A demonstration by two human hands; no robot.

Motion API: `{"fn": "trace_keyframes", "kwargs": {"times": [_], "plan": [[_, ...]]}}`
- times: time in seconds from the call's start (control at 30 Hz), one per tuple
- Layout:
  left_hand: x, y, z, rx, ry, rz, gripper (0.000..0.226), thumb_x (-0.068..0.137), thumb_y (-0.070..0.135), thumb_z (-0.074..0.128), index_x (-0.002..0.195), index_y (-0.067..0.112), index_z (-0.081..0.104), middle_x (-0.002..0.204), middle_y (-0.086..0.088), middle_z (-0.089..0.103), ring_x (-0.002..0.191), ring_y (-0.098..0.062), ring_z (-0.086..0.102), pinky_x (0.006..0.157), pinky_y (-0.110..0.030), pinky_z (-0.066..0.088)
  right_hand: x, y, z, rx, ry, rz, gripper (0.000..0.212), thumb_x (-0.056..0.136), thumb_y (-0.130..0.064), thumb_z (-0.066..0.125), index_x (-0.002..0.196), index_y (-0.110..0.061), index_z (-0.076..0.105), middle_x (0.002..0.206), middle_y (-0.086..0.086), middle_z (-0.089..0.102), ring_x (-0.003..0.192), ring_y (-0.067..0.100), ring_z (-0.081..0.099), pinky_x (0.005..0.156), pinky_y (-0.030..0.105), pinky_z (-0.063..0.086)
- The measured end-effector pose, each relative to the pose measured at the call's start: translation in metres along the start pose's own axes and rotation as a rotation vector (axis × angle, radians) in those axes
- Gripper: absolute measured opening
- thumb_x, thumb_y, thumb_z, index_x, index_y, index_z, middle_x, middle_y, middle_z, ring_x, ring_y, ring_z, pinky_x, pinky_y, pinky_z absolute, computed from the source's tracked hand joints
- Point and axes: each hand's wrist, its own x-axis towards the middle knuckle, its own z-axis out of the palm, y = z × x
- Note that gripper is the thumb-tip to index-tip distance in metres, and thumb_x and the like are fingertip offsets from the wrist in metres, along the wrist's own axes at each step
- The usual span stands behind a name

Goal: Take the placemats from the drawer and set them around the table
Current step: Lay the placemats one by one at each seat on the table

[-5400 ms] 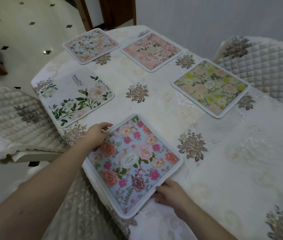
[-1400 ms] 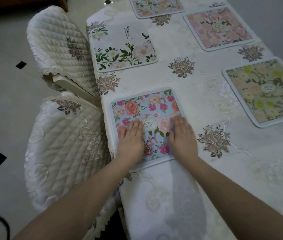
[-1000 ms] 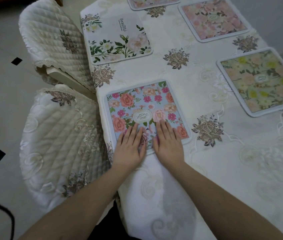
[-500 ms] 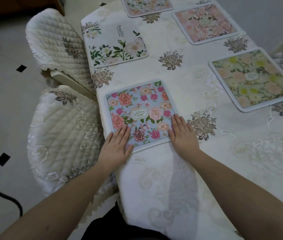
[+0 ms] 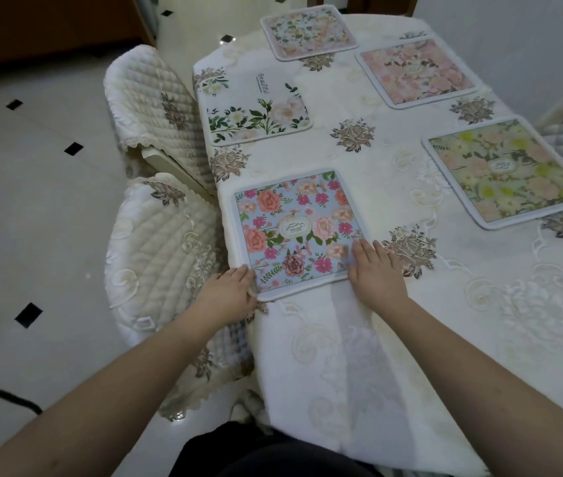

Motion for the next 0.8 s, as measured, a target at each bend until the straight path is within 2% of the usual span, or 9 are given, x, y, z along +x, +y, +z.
{"fn": "trace_keyframes", "kwargs": {"times": [0.07,0.13,0.23,0.33,0.47,0.6,0.7,0.8], "plan": [[-0.009,0.0,-0.005,-0.003,0.071,0.002,0.063,0.103,0.044,0.028,0.158,0.017,0.01,0.165,-0.003,0.012,0.151,-0.018,0.015,0.12,-0.039,0.015,-0.011,-0.017,-0.004,0.036,-0.022,-0.002,0.062,0.099,-0.041,0.014,0.156,-0.017,0.016,0.162,0.003,0.017,0.15,0.021,0.01,0.12,0.042,0.006],[-0.016,0.0,-0.012,-0.023,0.161,0.002,0.062,0.103,0.044,0.027,0.158,0.018,0.011,0.165,-0.004,0.015,0.151,-0.019,0.015,0.12,-0.039,0.015,-0.022,-0.034,-0.007,0.033,-0.014,-0.029,0.058,0.101,-0.038,0.022,0.155,-0.018,0.017,0.162,0.003,0.018,0.15,0.021,0.008,0.12,0.04,0.005],[-0.032,-0.005,-0.024,-0.08,0.225,-0.012,0.064,0.104,0.046,0.025,0.158,0.018,0.007,0.165,-0.003,0.012,0.152,-0.018,0.008,0.122,-0.04,0.009,-0.039,-0.06,-0.016,0.03,-0.004,-0.07,0.059,0.099,-0.042,0.018,0.154,-0.019,0.023,0.162,0.003,0.019,0.15,0.022,0.01,0.121,0.041,0.006],[-0.054,-0.021,-0.025,-0.083,0.318,-0.025,0.066,0.102,0.053,0.022,0.158,0.02,0.01,0.165,0.0,0.014,0.152,-0.016,0.008,0.121,-0.039,0.007,-0.052,-0.088,-0.03,0.018,0.009,-0.089,0.055,0.104,-0.04,0.025,0.154,-0.02,0.021,0.163,0.002,0.017,0.15,0.02,0.008,0.12,0.041,0.007],[-0.098,-0.057,-0.017,-0.1,0.376,-0.067,0.083,0.086,0.063,-0.002,0.158,0.023,0.012,0.165,0.002,0.015,0.152,-0.016,0.008,0.121,-0.039,0.005,-0.076,-0.147,-0.047,0.023,0.04,-0.118,0.055,0.104,-0.041,0.022,0.155,-0.022,0.02,0.163,0.0,0.014,0.15,0.019,0.007,0.121,0.042,0.005],[-0.152,-0.101,-0.008,-0.157,0.384,-0.139,0.068,0.101,0.058,0.017,0.158,0.025,0.006,0.166,0.003,0.007,0.152,-0.015,0.0,0.121,-0.043,0.0,-0.106,-0.213,-0.051,0.021,0.029,-0.167,0.055,0.104,-0.042,0.022,0.156,-0.023,0.017,0.163,0.0,0.015,0.15,0.021,0.01,0.121,0.044,0.007],[-0.196,-0.136,0.002,-0.254,0.357,-0.191,0.068,0.099,0.06,0.013,0.158,0.027,0.006,0.166,0.006,0.002,0.152,-0.014,-0.004,0.121,-0.048,-0.003,-0.128,-0.267,-0.049,0.01,0.054,-0.239,0.055,0.103,-0.043,0.024,0.155,-0.025,0.02,0.161,0.0,0.022,0.147,0.023,0.02,0.12,0.043,0.014],[-0.236,-0.173,0.013,-0.275,0.368,-0.255,0.069,0.099,0.062,0.011,0.158,0.027,0.007,0.166,0.006,-0.001,0.152,-0.013,-0.005,0.122,-0.047,-0.002,-0.145,-0.319,-0.045,0.011,0.061,-0.318,0.056,0.103,-0.045,0.025,0.155,-0.026,0.02,0.161,-0.002,0.022,0.147,0.021,0.021,0.119,0.041,0.016]]}}
